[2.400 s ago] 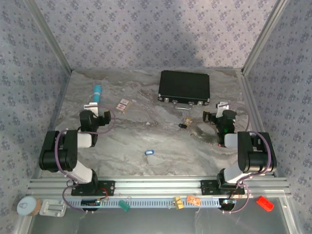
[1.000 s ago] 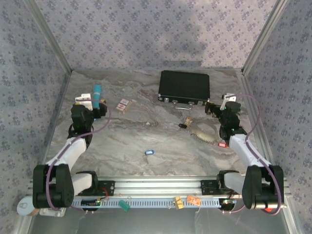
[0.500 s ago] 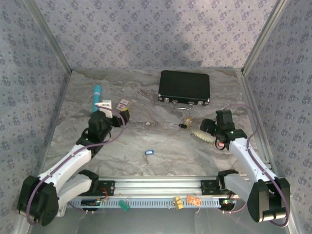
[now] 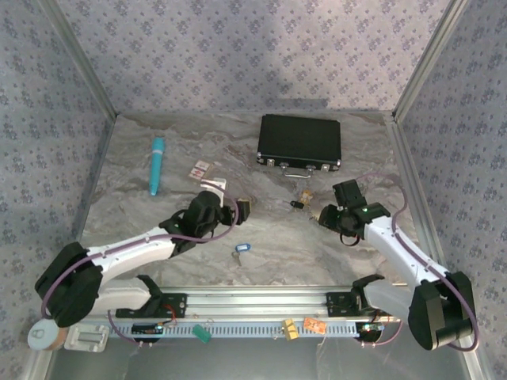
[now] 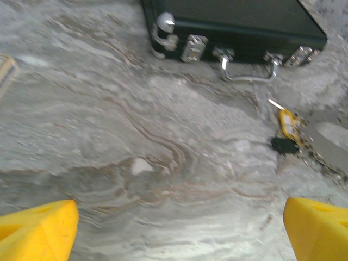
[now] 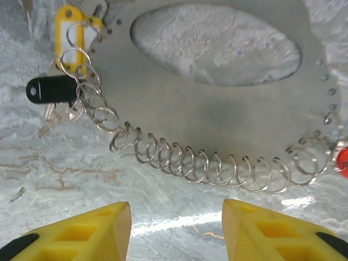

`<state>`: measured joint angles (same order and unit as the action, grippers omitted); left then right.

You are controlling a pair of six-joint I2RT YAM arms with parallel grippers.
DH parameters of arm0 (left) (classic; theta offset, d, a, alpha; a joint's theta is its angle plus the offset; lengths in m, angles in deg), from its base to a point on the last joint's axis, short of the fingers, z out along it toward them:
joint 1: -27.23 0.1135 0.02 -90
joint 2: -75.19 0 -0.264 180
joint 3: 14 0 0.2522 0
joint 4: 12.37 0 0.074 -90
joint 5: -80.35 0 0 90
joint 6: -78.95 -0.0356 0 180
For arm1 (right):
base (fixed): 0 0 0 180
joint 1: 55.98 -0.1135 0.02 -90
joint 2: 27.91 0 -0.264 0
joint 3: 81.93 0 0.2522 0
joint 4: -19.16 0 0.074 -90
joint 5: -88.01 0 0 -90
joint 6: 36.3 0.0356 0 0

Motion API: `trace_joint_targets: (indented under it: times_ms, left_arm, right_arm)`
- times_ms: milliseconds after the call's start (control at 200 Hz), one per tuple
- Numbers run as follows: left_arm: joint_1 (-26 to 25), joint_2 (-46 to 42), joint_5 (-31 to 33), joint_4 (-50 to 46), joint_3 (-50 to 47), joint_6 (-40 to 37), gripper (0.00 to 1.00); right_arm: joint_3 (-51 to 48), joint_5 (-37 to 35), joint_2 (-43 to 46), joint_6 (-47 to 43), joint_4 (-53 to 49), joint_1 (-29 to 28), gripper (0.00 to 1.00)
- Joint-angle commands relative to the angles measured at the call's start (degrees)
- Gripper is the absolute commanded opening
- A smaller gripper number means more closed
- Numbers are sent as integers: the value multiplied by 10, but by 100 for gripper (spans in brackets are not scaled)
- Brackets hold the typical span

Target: Put the keys on the keyring

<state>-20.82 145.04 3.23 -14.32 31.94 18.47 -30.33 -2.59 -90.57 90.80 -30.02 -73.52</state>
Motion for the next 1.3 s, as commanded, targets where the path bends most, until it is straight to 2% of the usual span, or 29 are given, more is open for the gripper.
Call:
trace_joint_targets:
  times_ms: [0,230,630,999,1154,1294]
  left_arm:
    - [-23,23,5,18,22,35,95]
    - [-34,46,7,30,32,37,95]
    - [-34,39,22,21,25,32,94]
    - [-34,18,38,18,6,33,94]
    - [-34,11,44,14,3,30,94]
    - [-34,6,49,10,2,27,95]
  right_arm:
    - [26,9,-30,31,5,-1,45]
    - [79,22,-114,49,34,0,37]
    - [122,4,-206,119,19,-7,38]
    - [142,16,-257,146,36,-48,35]
    - [159,29,-261,134,33,-62,35]
    - [202,-38,-232,49,-22,-55,36]
